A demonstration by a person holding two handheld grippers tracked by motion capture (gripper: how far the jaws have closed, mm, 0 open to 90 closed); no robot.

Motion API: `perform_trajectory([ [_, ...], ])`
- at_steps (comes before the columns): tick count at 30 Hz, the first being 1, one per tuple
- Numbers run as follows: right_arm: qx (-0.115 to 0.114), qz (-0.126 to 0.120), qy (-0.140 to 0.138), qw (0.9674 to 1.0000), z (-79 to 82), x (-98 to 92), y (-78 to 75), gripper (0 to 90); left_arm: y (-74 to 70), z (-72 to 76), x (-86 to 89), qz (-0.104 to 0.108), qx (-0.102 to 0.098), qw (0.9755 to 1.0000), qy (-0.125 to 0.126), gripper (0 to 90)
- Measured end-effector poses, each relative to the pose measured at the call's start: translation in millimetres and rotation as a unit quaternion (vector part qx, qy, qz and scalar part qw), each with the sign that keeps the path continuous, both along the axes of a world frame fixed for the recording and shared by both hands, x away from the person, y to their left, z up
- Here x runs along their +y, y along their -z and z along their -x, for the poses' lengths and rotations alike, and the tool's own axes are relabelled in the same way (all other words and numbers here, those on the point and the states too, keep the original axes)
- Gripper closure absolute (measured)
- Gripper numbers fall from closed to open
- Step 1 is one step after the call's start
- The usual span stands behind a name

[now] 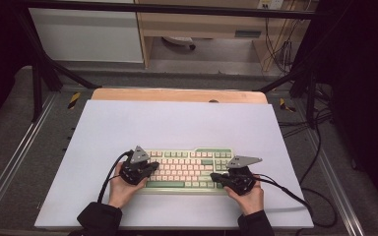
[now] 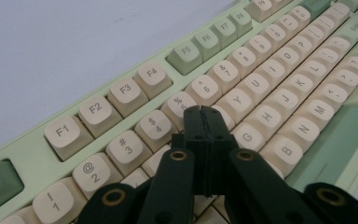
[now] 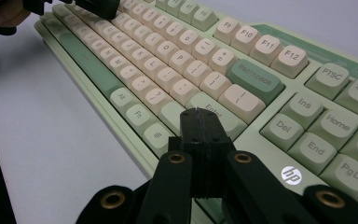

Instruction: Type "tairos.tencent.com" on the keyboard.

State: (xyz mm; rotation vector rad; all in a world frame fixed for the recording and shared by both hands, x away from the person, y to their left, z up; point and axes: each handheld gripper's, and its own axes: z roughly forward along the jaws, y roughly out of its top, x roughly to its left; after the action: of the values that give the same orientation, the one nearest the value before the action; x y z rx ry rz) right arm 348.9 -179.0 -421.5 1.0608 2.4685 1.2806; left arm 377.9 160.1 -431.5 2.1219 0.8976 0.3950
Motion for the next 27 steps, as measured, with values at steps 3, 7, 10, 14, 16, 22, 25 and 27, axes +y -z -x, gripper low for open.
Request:
perform_trajectory([
  [3,0.000,0.000,0.001,1.0000,0.0,-0.4,0.2,90.0,0.1,0.1,0.2,0.000,0.000,1.0000,0.000,90.0],
  [7,0.001,-0.002,0.002,1.0000,0.1,-0.2,0.2,90.0,-1.1,1.0,0.6,0.001,-0.001,1.0000,0.001,90.0],
  [10,0.001,-0.001,0.002,1.0000,0.2,-0.5,-0.4,90.0,-4.4,2.8,2.0,0.007,-0.005,1.0000,0.002,90.0],
  [14,-0.001,-0.002,0.002,1.0000,0.3,-0.8,-0.9,90.0,-6.7,5.7,3.2,0.008,-0.009,0.9999,0.004,90.0],
  [16,0.000,-0.003,0.003,1.0000,0.7,-1.1,-1.6,90.0,-8.4,7.0,4.5,0.010,-0.009,0.9999,0.005,90.0],
  [22,-0.004,-0.006,0.003,1.0000,0.8,-1.6,-2.5,90.0,-11.6,12.6,10.6,0.012,-0.011,0.9998,0.006,90.0],
  [25,-0.003,-0.006,0.004,1.0000,1.2,-1.7,-3.3,90.0,-12.6,15.9,15.7,0.013,-0.011,0.9998,0.006,90.0],
  [27,-0.003,-0.006,0.005,1.0000,1.2,-1.7,-3.4,90.0,-13.1,18.0,19.6,0.014,-0.011,0.9998,0.004,90.0],
])
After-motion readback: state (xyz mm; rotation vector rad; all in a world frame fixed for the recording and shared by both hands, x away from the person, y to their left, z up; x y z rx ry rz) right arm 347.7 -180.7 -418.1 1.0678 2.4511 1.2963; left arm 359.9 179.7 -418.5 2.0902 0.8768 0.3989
